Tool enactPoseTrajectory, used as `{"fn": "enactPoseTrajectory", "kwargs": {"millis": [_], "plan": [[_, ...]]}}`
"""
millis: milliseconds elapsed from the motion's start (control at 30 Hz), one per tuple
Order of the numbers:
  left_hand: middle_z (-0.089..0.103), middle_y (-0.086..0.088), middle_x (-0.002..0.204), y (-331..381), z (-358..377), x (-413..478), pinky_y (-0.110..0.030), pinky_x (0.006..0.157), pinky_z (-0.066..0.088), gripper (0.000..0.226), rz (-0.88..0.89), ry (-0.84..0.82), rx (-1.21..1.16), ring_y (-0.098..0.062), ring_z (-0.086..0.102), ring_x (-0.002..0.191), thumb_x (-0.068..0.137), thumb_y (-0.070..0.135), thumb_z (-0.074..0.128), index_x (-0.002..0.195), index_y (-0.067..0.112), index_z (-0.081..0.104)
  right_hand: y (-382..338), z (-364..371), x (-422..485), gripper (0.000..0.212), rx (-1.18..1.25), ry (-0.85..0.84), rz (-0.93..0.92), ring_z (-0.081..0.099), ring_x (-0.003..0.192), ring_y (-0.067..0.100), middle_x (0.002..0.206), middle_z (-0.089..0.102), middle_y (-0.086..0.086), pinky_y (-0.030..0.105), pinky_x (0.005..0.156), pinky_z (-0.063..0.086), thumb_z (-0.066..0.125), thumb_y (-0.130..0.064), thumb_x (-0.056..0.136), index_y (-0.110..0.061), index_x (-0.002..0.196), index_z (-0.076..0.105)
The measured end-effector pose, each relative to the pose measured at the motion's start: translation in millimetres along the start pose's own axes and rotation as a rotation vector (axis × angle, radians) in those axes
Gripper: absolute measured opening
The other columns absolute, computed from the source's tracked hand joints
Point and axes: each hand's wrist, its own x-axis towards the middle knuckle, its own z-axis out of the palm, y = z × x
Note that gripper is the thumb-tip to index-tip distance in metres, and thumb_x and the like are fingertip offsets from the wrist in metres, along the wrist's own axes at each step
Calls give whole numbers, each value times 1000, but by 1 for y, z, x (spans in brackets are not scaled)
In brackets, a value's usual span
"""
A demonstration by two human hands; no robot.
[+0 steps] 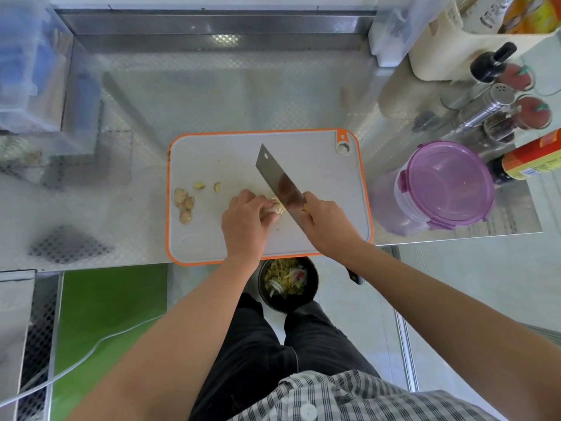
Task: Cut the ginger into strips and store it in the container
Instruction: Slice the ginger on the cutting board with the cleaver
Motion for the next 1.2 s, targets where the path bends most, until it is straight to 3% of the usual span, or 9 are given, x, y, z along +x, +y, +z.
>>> {"fn": "enactPoseTrajectory", "kwargs": {"millis": [200,267,433,500,667,833,933,1200], "plan": [[59,-1,90,0,-1,0,-34,63,43,18,-7,-1,-8,-25,55,84,73,27,79,86,19,70,-5,3,0,2,-99,-56,45,42,70,31,74,41,8,35,62,33,38,-12,97,-11,97,36],[59,-1,89,0,0,0,-33,62,42,18,-7,1,-12,-25,55,83,73,26,80,86,19,70,-6,3,0,7,-102,-68,57,41,71,31,74,40,6,35,63,33,38,-11,97,-9,102,40],[59,0,88,-1,1,2,-33,61,43,16,-11,9,-29,-24,55,82,73,26,80,84,20,71,-11,4,8,9,-127,-92,80,41,73,29,79,41,7,34,63,33,38,-9,96,-13,93,31],[59,0,88,-1,0,2,-32,60,41,15,-16,12,-37,-24,55,82,73,25,80,84,19,71,-13,10,15,3,-141,-107,97,45,75,29,84,44,9,34,63,33,37,-8,96,-11,98,36],[57,3,87,1,-1,2,-34,60,42,15,-19,-20,-13,-21,53,82,76,27,78,86,19,70,-6,32,15,14,-81,-56,122,56,87,36,99,56,14,37,66,40,38,-15,99,-6,110,42],[57,-1,85,-5,-3,1,-35,57,45,19,58,1,7,-23,56,77,74,29,80,88,19,71,-1,20,17,10,-4,-61,87,51,77,36,86,55,17,38,64,39,41,-17,98,-7,100,41],[56,-2,84,-7,-5,-1,-34,54,47,16,100,36,4,-22,56,73,75,29,78,88,22,72,-1,10,13,11,26,-19,47,42,66,31,71,46,10,36,59,36,41,-14,96,-13,88,33],[60,1,84,-4,-7,-1,-37,63,47,18,36,12,3,-23,57,79,77,27,75,92,21,66,-4,5,0,8,-123,-39,23,43,70,30,79,47,8,34,61,35,40,-12,97,-8,103,42]]}}
